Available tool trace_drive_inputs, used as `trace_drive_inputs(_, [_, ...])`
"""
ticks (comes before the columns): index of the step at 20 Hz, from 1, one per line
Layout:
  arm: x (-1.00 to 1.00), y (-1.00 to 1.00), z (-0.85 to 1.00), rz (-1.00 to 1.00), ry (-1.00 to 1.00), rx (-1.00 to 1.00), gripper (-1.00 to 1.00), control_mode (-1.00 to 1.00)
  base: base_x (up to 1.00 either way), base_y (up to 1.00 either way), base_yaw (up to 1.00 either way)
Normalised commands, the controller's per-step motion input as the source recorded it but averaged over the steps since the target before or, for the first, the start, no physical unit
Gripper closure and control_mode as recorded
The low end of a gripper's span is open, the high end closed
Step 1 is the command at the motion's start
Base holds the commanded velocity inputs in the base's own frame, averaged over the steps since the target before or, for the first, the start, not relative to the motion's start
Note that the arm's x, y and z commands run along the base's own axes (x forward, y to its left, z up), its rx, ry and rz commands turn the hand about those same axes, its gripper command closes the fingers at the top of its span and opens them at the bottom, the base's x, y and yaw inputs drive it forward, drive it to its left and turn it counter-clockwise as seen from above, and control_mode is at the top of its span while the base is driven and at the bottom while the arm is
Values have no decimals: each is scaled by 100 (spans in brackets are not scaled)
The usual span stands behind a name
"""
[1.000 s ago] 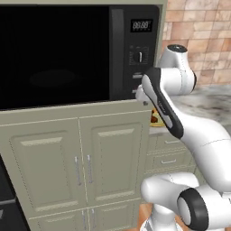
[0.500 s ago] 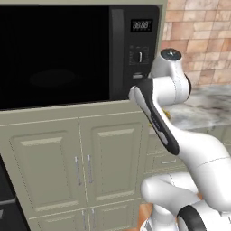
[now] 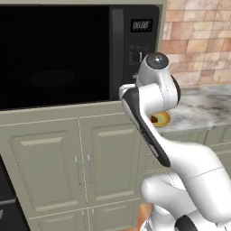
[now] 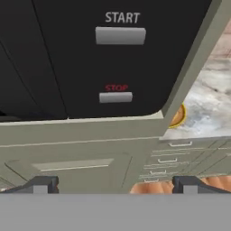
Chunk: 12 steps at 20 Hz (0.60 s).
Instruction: Pick the chicken drumstick from the counter and place it in the microwave. Then turn on the microwave.
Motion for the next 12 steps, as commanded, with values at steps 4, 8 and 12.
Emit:
trace_drive_inputs(4, [5,28,22,-4,-11,-3,-100,-100,0,0,0])
trace_drive_inputs(8, [13,28,22,-3,-9,-1,-100,-100,0,0,0])
trace_drive_inputs(12, [13,25,27,-2,-7,-1,-100,-100,0,0,0])
